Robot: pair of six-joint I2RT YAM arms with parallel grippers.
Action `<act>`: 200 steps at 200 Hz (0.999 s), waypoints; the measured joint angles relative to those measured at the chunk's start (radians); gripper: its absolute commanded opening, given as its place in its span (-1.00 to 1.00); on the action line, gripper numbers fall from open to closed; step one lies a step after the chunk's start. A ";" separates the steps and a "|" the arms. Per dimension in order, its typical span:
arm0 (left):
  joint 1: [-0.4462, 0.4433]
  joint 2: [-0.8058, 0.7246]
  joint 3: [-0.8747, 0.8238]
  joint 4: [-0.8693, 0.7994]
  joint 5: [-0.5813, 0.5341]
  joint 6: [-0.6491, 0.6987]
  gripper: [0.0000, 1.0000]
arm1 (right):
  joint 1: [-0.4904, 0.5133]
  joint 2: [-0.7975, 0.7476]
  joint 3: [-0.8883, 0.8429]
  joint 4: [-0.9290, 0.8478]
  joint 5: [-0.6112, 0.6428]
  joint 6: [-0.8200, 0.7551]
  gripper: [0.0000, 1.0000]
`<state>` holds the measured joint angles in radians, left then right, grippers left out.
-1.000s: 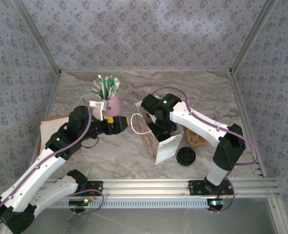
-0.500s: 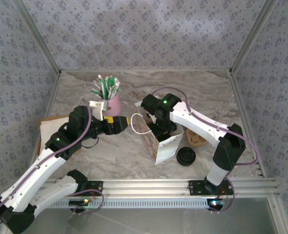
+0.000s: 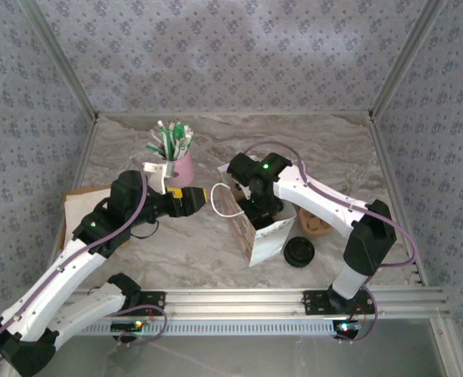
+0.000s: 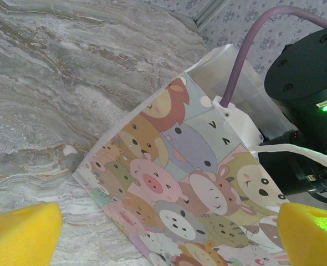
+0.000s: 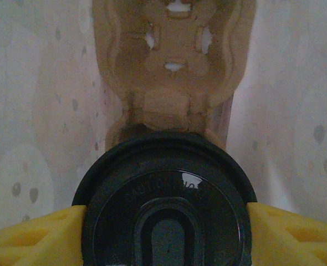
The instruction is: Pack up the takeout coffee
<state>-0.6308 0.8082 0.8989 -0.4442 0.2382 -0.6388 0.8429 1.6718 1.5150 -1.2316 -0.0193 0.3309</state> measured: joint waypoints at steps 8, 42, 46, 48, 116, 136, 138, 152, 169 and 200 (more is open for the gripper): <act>0.000 0.000 0.000 0.000 0.000 0.000 0.99 | 0.000 0.000 -0.005 0.006 -0.002 0.000 0.42; 0.000 0.000 0.000 0.000 0.000 -0.002 0.99 | -0.001 -0.002 -0.020 0.024 -0.009 0.000 0.42; 0.000 0.000 0.000 0.000 0.000 -0.002 0.99 | -0.001 -0.002 -0.021 0.026 -0.011 0.000 0.42; 0.000 0.000 0.000 0.000 0.000 -0.002 0.99 | -0.001 -0.002 -0.022 0.027 -0.011 0.000 0.41; 0.000 0.000 0.000 0.000 0.000 -0.002 0.99 | -0.006 -0.002 -0.043 0.052 -0.023 0.000 0.41; -0.001 0.000 0.000 0.000 0.000 -0.002 0.99 | -0.006 -0.002 -0.043 0.054 -0.023 0.000 0.42; -0.001 0.000 0.000 0.000 0.000 -0.002 0.99 | -0.006 -0.002 -0.043 0.054 -0.023 0.000 0.42; -0.001 0.000 0.000 0.000 0.000 -0.002 0.99 | -0.007 -0.002 -0.043 0.055 -0.023 0.000 0.42; -0.001 0.000 0.000 0.000 0.000 -0.002 0.99 | -0.008 -0.002 -0.044 0.055 -0.023 0.000 0.42; -0.002 0.000 0.000 0.000 0.000 -0.002 0.99 | -0.008 -0.002 -0.044 0.055 -0.023 0.000 0.41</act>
<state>-0.6327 0.8082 0.8989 -0.4442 0.2379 -0.6411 0.8352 1.6695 1.4712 -1.1767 -0.0425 0.3309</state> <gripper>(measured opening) 0.994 0.711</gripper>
